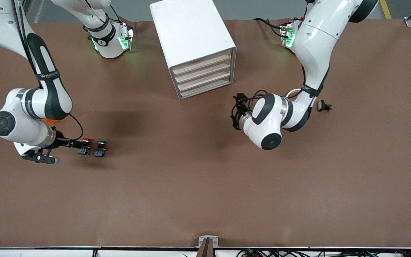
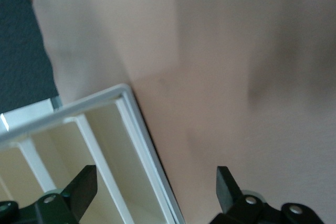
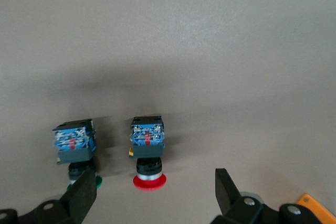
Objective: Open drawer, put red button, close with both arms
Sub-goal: 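Grasp the red button with the right gripper while the left gripper grips the drawer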
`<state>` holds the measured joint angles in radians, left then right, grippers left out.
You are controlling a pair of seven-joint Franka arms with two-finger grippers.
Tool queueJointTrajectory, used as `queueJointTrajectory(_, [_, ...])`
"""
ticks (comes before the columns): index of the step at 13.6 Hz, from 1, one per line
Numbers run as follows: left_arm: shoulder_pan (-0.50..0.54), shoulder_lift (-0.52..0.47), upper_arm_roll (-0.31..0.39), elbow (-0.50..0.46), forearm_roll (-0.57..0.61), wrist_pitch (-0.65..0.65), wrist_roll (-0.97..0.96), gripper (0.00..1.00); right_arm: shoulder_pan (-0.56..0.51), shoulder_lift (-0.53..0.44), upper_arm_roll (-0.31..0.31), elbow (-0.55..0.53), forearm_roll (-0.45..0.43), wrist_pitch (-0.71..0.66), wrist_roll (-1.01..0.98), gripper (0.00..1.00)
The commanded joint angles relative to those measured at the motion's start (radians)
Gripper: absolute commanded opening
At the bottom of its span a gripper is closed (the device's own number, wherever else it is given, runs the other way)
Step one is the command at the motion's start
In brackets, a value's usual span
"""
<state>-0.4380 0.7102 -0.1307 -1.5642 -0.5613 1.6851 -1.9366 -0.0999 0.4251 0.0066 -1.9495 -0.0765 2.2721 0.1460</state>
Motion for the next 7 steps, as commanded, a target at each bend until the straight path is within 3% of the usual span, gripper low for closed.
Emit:
queueJointTrajectory(1, [-0.024, 0.018, 0.005, 0.024, -0.099, -0.050, -0.079, 1.00, -0.014, 0.036, 0.015, 0.015, -0.012, 0.010, 0.012, 1.00])
queueJointTrajectory(4, [-0.024, 0.037, 0.005, 0.024, -0.225, -0.111, -0.129, 0.95, -0.017, 0.084, 0.015, 0.014, -0.011, 0.066, 0.011, 1.00])
queueJointTrajectory(7, [-0.044, 0.066, 0.005, 0.024, -0.301, -0.148, -0.202, 0.78, -0.017, 0.099, 0.015, 0.012, -0.011, 0.073, 0.012, 1.00])
